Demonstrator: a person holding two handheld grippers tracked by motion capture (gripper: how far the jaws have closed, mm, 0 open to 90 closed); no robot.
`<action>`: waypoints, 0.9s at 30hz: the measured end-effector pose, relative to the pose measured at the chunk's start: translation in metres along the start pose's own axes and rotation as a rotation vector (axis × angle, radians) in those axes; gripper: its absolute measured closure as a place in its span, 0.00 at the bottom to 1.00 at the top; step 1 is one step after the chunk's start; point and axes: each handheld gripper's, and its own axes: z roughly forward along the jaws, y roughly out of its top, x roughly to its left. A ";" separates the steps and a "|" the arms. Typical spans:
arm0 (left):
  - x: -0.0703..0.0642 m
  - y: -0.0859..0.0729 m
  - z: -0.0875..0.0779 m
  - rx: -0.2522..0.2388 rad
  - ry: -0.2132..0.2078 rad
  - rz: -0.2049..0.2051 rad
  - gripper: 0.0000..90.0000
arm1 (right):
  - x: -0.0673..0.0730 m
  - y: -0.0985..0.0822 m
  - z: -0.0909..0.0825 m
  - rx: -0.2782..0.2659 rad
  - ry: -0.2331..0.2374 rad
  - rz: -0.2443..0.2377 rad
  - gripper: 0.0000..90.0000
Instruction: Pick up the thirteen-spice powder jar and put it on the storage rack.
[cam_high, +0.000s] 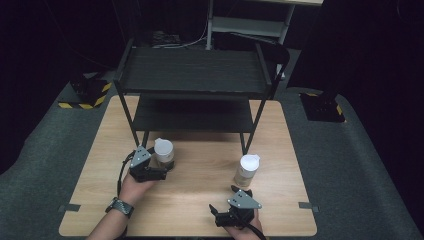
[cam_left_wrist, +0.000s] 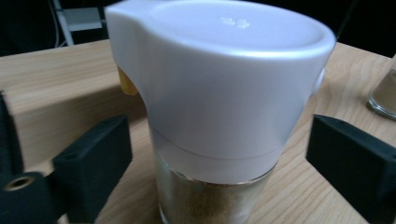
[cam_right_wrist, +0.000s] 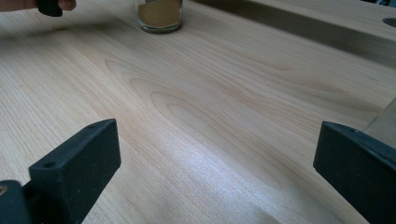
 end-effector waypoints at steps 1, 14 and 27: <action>0.000 0.000 0.001 -0.003 0.001 -0.001 0.11 | 0.000 0.000 0.000 0.000 0.000 0.001 0.00; 0.004 -0.003 0.006 -0.029 -0.016 -0.016 0.20 | -0.003 0.001 0.001 0.008 0.004 0.022 0.00; 0.003 -0.005 0.007 -0.049 -0.008 0.017 0.32 | -0.001 0.003 0.002 0.014 0.008 0.003 0.00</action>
